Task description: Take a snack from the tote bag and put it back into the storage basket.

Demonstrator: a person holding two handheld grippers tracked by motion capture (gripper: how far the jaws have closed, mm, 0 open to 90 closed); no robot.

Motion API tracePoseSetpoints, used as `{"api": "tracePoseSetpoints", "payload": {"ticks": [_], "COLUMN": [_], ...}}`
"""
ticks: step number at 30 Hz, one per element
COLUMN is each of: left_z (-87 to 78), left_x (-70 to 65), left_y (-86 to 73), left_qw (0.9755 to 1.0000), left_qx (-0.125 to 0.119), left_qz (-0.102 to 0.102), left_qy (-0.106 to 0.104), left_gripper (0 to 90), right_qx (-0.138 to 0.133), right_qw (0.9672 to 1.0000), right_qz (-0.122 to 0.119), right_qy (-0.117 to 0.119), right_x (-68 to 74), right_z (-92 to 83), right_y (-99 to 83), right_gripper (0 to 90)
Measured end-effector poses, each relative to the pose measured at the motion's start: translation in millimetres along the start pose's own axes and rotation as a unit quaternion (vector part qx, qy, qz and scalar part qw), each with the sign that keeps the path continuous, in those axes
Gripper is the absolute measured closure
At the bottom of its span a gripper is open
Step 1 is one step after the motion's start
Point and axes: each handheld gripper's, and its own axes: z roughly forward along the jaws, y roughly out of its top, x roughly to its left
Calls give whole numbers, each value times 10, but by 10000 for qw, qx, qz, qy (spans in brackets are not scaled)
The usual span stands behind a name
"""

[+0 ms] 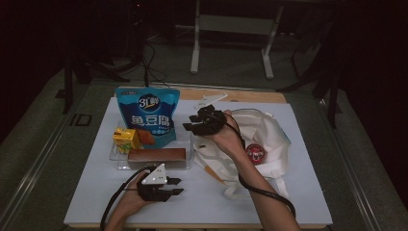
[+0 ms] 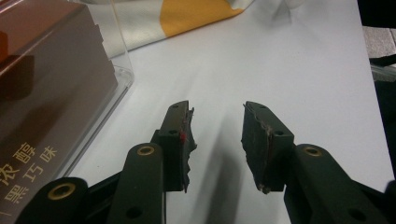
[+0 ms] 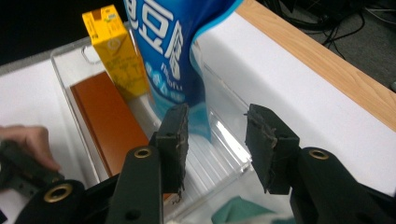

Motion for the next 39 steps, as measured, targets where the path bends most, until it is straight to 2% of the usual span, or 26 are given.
{"api": "tracePoseSetpoints", "payload": {"ticks": [16, 25, 39], "left_z": [1, 2, 2], "left_x": [-1, -2, -1], "left_y": [0, 0, 1], "left_qw": [10000, 10000, 10000], "left_qx": [10, 19, 25], "left_qz": [6, 2, 15], "left_qy": [7, 0, 6], "left_gripper": [620, 620, 618], "right_qx": [396, 598, 800], "right_qw": [9983, 9966, 9952], "right_qz": [-419, -562, -560], "right_qy": [-15, -49, -108], "right_x": [-34, -76, -178], "right_z": [-221, -332, -416], "right_y": [-125, -187, -360], "right_gripper": [581, 578, 574]}}
